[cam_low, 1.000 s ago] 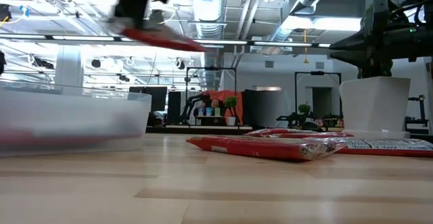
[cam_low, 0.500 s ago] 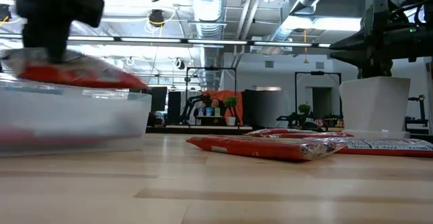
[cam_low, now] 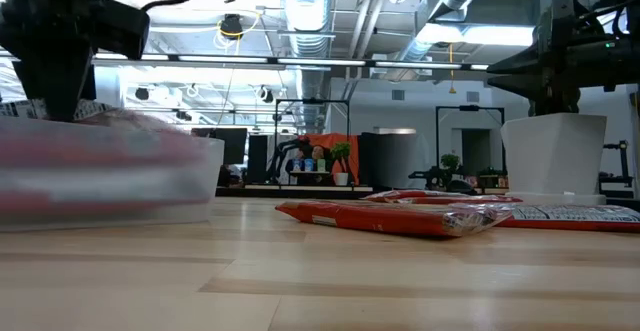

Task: Sort popcorn bags into baskets
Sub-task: Put the red popcorn bag into the transparent bin

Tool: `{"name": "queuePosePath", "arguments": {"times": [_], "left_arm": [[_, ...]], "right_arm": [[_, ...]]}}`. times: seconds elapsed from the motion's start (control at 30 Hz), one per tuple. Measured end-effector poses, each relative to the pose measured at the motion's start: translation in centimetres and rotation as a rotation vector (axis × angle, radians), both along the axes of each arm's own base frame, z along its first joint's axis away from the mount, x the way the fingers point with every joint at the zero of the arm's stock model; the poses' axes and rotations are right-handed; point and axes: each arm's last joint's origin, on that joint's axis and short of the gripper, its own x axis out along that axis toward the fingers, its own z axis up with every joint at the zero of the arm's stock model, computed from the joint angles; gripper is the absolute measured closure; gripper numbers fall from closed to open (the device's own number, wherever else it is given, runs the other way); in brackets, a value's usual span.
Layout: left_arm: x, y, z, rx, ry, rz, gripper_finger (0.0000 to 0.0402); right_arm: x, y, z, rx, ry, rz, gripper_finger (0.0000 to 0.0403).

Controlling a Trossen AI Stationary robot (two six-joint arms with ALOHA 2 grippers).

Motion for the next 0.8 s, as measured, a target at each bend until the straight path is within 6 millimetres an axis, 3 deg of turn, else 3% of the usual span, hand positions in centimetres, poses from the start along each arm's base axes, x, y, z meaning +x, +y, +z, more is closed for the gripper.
{"name": "queuePosePath", "arguments": {"times": [0.13,0.27,0.53,0.67,0.8], "left_arm": [[0.5,-0.3,-0.9,-0.017,0.057,-0.010,0.0394],[1.3,-0.7,-1.0,-0.058,0.021,-0.050,0.0362],[1.7,0.0,-0.5,-0.165,0.002,-0.024,0.0229],[2.4,1.3,1.3,-0.263,-0.033,-0.030,0.0168],[3.5,2.6,4.3,-0.300,-0.135,-0.028,0.0137]], "right_arm": [[0.0,0.0,0.0,-0.001,0.000,0.000,0.0278],[0.0,0.0,0.0,-0.001,0.000,0.000,0.0277],[0.0,0.0,0.0,-0.001,0.001,0.001,0.0279],[0.0,0.0,0.0,-0.002,0.002,0.017,0.0273],[0.1,0.1,-0.1,-0.001,0.008,0.055,0.0269]]}}
